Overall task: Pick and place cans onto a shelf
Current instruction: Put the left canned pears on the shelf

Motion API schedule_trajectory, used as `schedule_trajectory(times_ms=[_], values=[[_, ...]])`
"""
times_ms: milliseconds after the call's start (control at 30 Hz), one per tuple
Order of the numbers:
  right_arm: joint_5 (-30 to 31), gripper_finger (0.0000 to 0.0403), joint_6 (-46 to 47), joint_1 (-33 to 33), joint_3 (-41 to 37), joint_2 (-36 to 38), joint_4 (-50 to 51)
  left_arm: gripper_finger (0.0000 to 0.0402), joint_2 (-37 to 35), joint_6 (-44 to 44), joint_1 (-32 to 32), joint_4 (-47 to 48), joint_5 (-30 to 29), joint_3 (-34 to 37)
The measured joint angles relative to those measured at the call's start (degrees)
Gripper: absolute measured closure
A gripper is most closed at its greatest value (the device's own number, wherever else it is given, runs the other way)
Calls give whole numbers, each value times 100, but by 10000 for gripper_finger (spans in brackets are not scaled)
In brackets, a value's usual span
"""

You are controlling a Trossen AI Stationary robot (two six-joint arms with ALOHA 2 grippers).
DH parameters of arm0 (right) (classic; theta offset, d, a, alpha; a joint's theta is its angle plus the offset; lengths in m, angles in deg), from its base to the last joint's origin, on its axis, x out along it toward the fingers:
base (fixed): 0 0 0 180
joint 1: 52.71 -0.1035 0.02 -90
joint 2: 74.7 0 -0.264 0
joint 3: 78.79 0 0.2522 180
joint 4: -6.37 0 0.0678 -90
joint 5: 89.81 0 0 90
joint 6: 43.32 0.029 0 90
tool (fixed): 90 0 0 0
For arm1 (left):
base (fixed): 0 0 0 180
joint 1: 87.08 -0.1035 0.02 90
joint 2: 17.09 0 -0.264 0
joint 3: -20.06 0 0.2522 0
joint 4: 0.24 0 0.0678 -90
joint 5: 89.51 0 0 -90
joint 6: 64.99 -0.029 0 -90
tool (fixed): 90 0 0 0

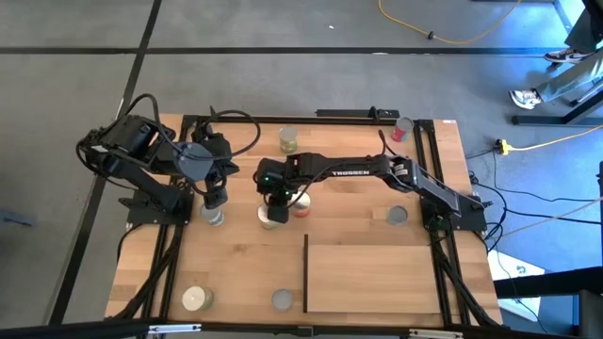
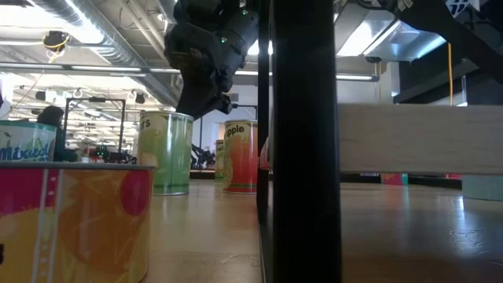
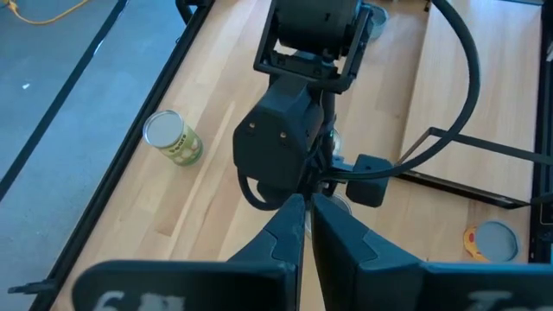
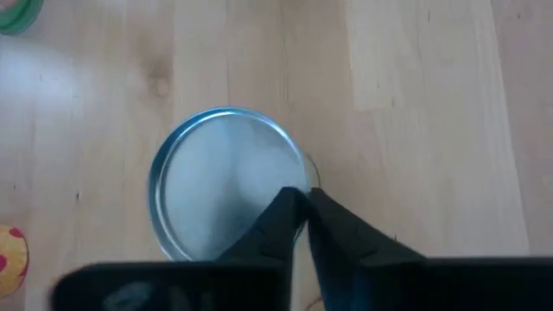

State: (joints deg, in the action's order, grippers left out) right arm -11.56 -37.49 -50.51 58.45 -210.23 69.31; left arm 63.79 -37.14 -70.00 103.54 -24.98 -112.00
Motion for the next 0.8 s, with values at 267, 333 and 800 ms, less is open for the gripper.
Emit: schedule_trajectory(times_ms=[267,333,800], values=[[-281,400,-8,-1,113,4,234,385,0,0,-2,0,0,0],[-305,400,-6,-8,254,4,405,385,0,0,0,0,0,0],[-116,402,-21,8,1129,694,1484,384,0,-4,-1,-3,0,0]])
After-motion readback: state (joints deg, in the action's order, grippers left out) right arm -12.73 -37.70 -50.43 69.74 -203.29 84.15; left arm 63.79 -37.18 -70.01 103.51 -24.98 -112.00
